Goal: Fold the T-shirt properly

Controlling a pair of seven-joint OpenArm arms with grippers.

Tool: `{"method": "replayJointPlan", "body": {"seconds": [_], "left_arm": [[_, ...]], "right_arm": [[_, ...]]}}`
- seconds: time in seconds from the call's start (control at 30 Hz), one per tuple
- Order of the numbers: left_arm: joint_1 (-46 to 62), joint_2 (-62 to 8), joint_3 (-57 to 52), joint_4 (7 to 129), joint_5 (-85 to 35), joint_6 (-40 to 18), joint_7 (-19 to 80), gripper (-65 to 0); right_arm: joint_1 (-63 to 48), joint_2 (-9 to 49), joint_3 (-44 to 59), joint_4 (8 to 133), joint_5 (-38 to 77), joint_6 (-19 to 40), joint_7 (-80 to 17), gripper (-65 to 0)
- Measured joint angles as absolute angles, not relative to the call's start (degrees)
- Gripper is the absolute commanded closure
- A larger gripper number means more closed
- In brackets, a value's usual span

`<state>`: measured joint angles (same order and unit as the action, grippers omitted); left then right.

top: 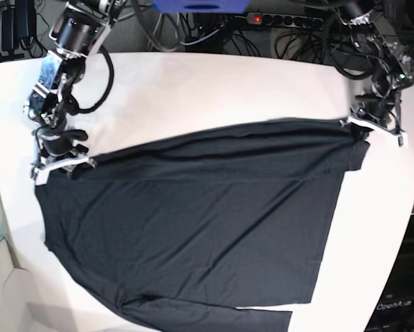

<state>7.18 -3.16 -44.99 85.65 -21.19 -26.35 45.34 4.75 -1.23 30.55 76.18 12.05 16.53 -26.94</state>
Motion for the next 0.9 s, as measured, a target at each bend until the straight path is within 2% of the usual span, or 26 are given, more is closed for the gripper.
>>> {"method": "replayJointPlan", "body": {"seconds": [0.47,0.8,0.9], "left_arm": [[6.4,-2.8,-45.0,85.1,-21.2,-26.3,46.1,0.0],[6.5,-2.2,-45.0,85.1,-21.2,-26.4,46.1,0.0],[6.5,-2.1,-45.0,85.1,-21.2,-26.3,46.1,0.0]], "right_arm": [[2.1,-4.1,30.7,76.5,12.5,16.5,-25.3,-17.0],[2.7,-4.1,30.6,76.4,12.5,16.5,-25.6,-16.5],[4.8,-3.8,30.6,73.2,12.9,16.6,-24.5,-16.5]]}}
